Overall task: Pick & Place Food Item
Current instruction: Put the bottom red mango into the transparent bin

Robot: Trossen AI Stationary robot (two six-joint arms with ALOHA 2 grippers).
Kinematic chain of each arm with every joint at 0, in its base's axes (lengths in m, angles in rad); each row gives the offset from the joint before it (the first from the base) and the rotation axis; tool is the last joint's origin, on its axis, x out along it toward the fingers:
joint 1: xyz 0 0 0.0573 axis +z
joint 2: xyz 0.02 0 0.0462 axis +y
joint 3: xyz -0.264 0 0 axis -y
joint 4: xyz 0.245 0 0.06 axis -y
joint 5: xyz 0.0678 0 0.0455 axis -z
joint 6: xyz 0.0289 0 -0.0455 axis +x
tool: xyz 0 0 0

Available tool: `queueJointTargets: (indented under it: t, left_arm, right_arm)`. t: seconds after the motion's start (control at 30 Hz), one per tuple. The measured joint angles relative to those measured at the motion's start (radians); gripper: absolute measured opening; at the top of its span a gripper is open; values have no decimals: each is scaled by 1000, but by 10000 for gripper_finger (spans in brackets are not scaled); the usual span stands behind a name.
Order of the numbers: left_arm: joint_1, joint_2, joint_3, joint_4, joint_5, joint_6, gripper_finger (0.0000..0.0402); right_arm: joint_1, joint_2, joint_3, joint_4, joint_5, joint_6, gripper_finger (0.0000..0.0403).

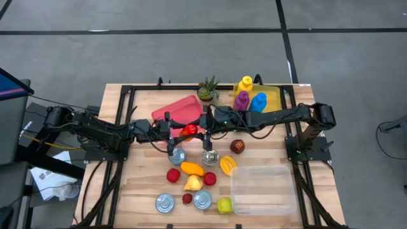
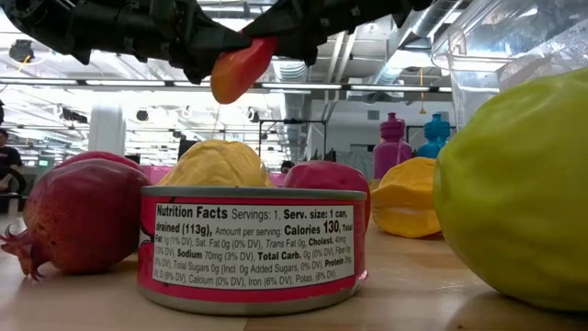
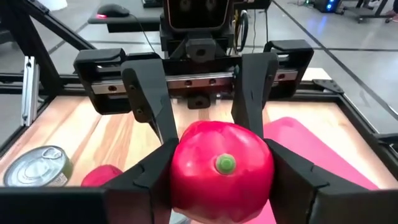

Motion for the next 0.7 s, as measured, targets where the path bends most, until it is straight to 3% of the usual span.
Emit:
queueJointTargets:
  t: [0.2,0.43,0.7]
  left_arm:
    - [0,0,0,-12,33,13,216]
    - [-13,-4,-3,-69,77,32,269]
    - [-15,-3,-5,-234,68,1,293]
  right_arm:
    - [11,0,15,-46,8,0,187]
    - [17,-22,12,-127,-11,-1,187]
    - [38,-103,12,-246,9,19,187]
